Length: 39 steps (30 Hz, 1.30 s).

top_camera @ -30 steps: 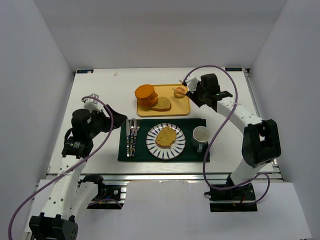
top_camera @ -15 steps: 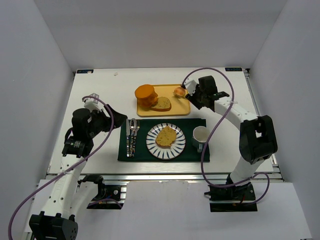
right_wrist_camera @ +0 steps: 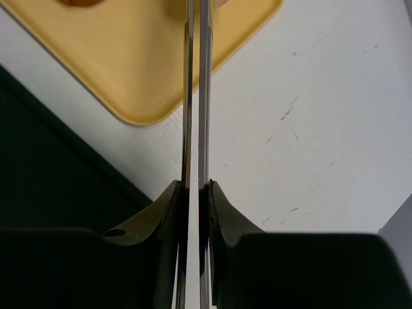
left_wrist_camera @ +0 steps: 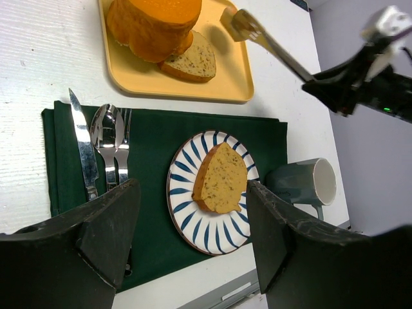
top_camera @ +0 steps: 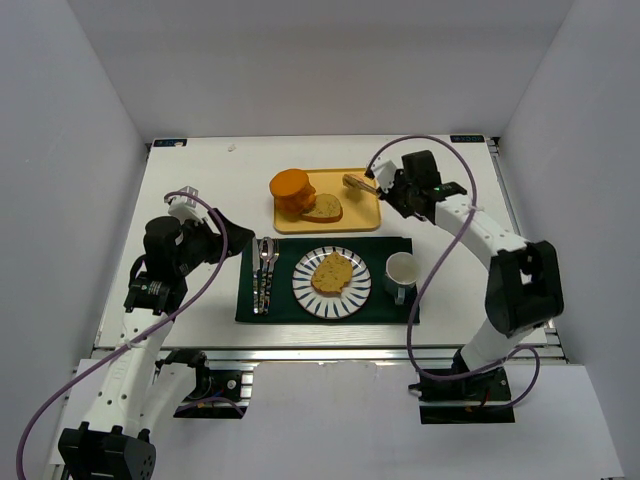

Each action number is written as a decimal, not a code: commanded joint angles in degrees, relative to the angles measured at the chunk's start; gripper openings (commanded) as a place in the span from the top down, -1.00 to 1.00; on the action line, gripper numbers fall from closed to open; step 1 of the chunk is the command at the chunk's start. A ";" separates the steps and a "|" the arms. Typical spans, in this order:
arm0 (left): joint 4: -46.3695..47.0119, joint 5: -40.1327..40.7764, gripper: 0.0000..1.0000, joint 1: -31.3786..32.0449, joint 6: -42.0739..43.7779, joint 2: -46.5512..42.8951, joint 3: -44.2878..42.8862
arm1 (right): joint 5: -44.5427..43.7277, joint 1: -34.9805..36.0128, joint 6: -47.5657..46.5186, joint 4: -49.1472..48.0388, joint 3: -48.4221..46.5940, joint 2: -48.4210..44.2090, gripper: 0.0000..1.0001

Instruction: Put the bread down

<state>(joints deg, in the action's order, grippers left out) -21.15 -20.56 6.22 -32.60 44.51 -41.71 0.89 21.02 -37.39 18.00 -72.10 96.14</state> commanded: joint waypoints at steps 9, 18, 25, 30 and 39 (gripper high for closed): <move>0.41 -0.19 -0.52 0.02 0.34 -0.65 -0.82 | 18.26 1.57 -0.05 19.32 2.39 -22.91 0.78; 0.67 -0.62 -0.52 0.02 -0.09 -1.62 0.76 | 16.26 11.58 -0.85 27.70 13.99 -38.83 0.72; -0.56 -0.71 -0.52 0.02 0.08 -2.32 0.32 | 9.15 17.39 0.64 26.04 17.07 -38.83 0.62; -1.79 0.08 -0.52 0.02 -0.01 -3.99 0.49 | 6.94 19.85 1.70 24.10 17.25 -37.52 0.59; -2.67 0.52 -0.52 0.02 -0.18 -5.31 0.84 | 8.08 21.79 1.00 25.94 18.57 -38.13 0.27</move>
<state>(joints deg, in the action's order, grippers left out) -23.16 -20.36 6.22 -32.67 39.90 -40.97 8.29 42.19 -36.36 44.82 -54.28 59.05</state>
